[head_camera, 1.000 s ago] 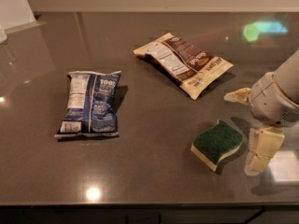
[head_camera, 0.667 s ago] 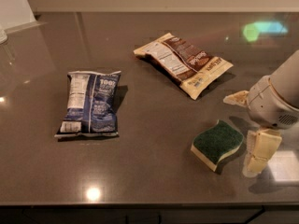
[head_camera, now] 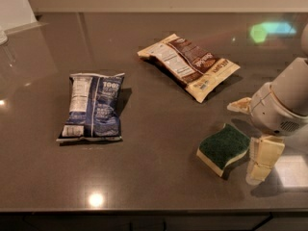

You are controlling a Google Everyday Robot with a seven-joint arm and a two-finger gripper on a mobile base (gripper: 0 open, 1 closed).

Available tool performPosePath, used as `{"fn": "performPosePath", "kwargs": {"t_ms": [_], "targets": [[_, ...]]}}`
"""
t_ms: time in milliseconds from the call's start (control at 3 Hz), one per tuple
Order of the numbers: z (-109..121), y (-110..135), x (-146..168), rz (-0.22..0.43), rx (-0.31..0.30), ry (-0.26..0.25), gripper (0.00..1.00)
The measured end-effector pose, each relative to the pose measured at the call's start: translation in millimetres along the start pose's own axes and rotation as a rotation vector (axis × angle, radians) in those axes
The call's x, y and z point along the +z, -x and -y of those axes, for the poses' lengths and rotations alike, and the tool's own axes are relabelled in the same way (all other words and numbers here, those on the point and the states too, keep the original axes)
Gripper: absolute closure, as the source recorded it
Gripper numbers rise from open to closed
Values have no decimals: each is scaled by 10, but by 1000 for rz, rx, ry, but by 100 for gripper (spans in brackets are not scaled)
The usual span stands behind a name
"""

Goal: Move sponge near brown chip bag

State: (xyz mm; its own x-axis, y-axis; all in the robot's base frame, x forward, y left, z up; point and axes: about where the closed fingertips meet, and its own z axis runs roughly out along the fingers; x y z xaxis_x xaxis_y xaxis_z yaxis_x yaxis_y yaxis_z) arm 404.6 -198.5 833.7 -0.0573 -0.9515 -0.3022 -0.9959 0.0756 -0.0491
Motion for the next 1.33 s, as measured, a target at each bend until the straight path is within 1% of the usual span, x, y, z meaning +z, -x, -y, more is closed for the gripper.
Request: {"fn": "performPosePath", "kwargs": {"t_ms": [333,667,1000,1333], "targets": [[12,6,14,-2,9,8,16],[54,24,-4,-24,39,18,47],[106,48,-48,-46,55,19,71],[339,59,-258,-54,101,-10,93]]}}
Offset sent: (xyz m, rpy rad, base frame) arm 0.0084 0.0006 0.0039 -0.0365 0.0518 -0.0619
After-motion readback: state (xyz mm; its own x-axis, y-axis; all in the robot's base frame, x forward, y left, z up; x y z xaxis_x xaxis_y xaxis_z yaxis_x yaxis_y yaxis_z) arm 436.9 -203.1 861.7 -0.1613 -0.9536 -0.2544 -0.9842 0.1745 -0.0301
